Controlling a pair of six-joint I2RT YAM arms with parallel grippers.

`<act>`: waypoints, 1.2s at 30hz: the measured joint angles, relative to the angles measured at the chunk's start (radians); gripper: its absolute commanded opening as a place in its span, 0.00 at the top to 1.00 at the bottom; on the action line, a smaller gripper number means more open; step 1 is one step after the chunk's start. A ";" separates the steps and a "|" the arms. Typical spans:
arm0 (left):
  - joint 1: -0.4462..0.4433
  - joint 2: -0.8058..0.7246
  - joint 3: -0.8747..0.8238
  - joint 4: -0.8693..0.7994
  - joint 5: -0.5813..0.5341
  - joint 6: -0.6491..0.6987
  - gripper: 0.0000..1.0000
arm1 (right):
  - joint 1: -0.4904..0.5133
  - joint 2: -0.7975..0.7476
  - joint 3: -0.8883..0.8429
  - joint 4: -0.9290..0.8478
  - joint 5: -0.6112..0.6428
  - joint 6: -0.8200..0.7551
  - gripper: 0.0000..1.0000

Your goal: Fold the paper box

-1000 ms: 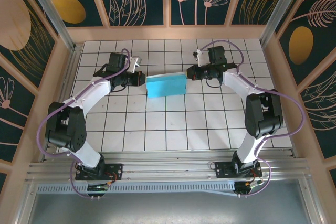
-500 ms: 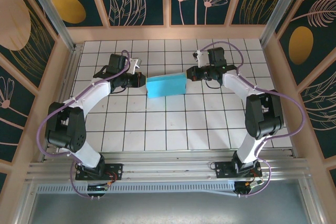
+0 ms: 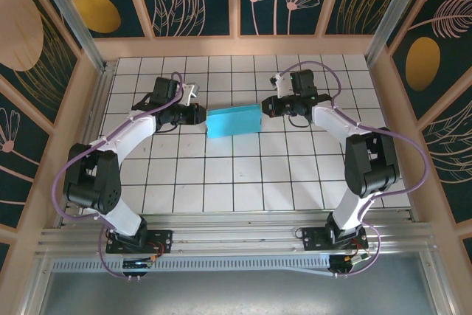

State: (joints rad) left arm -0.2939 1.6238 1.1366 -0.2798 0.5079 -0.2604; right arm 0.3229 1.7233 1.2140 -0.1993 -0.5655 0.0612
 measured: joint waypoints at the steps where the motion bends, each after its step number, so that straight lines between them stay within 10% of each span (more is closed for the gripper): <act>1: 0.000 -0.002 -0.001 0.000 0.003 0.000 0.79 | 0.001 0.000 0.000 -0.003 0.002 -0.003 0.87; 36: -0.006 -0.052 -0.015 -0.016 -0.003 -0.015 0.68 | 0.018 -0.037 0.000 -0.048 -0.003 0.024 0.74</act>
State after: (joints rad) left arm -0.3004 1.5715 1.1217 -0.2955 0.5053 -0.2756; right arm 0.3405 1.6867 1.2144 -0.2470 -0.5682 0.0856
